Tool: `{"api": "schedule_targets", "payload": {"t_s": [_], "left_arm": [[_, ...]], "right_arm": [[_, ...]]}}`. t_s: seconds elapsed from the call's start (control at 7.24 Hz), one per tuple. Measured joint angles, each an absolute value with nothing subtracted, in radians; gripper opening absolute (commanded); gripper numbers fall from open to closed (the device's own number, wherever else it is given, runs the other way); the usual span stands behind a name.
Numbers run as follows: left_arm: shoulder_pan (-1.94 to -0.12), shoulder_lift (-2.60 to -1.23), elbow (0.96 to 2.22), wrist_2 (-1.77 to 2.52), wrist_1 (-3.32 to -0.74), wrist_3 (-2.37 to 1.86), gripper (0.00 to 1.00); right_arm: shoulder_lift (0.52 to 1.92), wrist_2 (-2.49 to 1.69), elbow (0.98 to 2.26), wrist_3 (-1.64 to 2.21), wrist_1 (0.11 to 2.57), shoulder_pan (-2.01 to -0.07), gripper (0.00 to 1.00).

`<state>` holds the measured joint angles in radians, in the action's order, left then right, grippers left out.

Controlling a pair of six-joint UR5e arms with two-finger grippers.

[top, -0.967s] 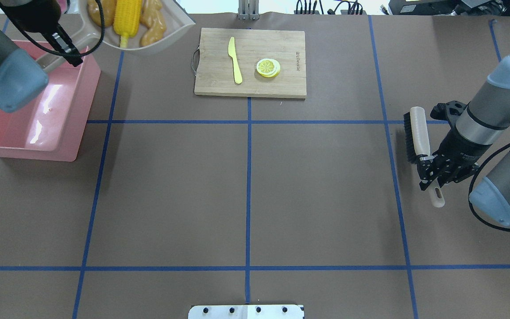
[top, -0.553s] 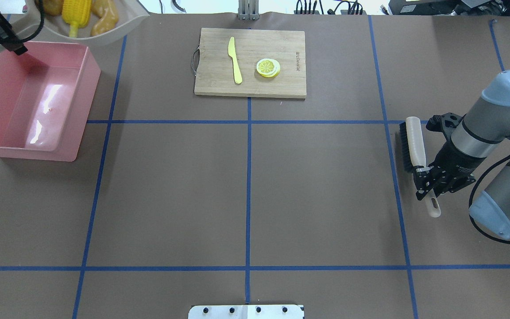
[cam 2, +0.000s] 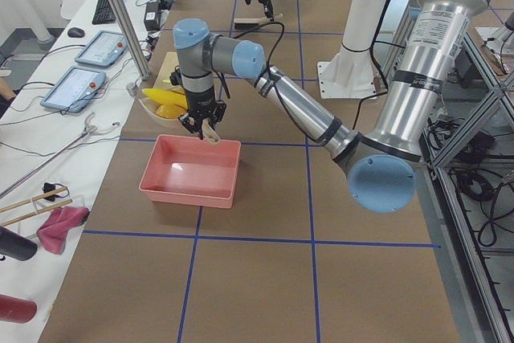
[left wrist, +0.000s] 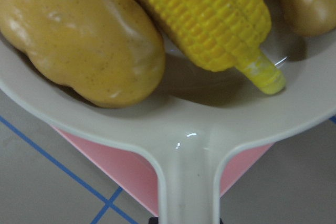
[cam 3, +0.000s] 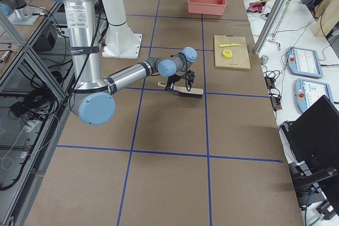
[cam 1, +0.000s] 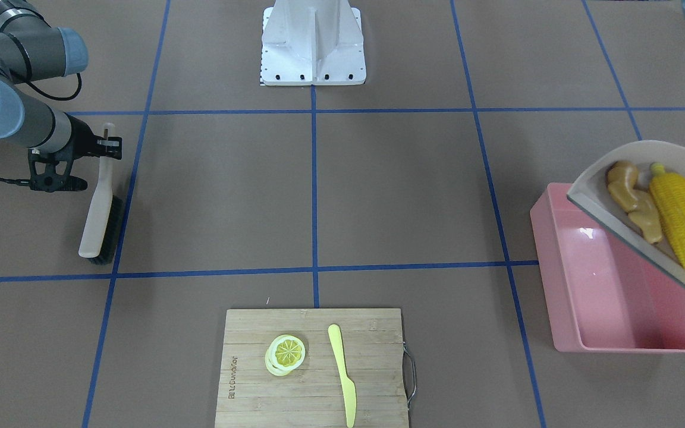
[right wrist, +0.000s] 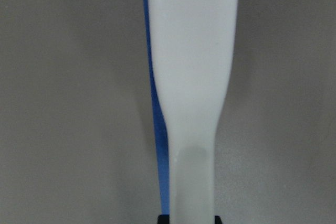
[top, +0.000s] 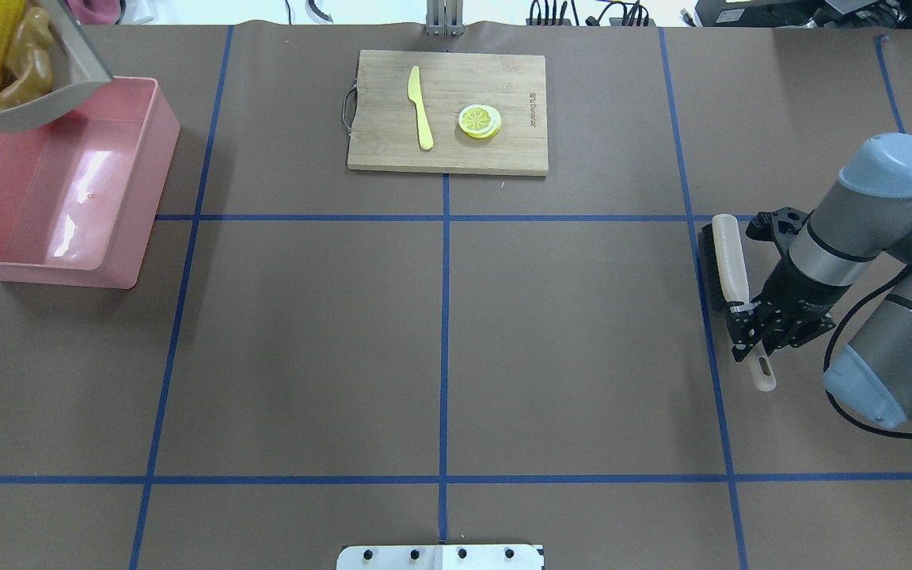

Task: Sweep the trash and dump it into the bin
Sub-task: 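Tip the dustpan over the pink bin with the left gripper, then hold the dustpan over the pink bin with the left gripper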

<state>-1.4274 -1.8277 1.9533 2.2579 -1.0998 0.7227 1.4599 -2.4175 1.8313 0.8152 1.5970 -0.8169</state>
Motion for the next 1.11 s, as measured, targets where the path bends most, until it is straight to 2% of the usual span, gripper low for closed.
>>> {"api": "schedule_targets", "payload": {"t_s": [0.55, 1.11], "left_arm": [[-1.543, -1.687, 1.959, 2.248, -1.034, 1.019, 0.0], [-1.543, -1.682, 1.916, 2.073, -0.982, 1.067, 0.0]], "right_arm": [[1.442, -2.419, 1.821, 0.813, 1.597, -0.823, 0.0], [1.457, -2.406, 1.817, 0.803, 1.597, -0.832, 0.0]]}}
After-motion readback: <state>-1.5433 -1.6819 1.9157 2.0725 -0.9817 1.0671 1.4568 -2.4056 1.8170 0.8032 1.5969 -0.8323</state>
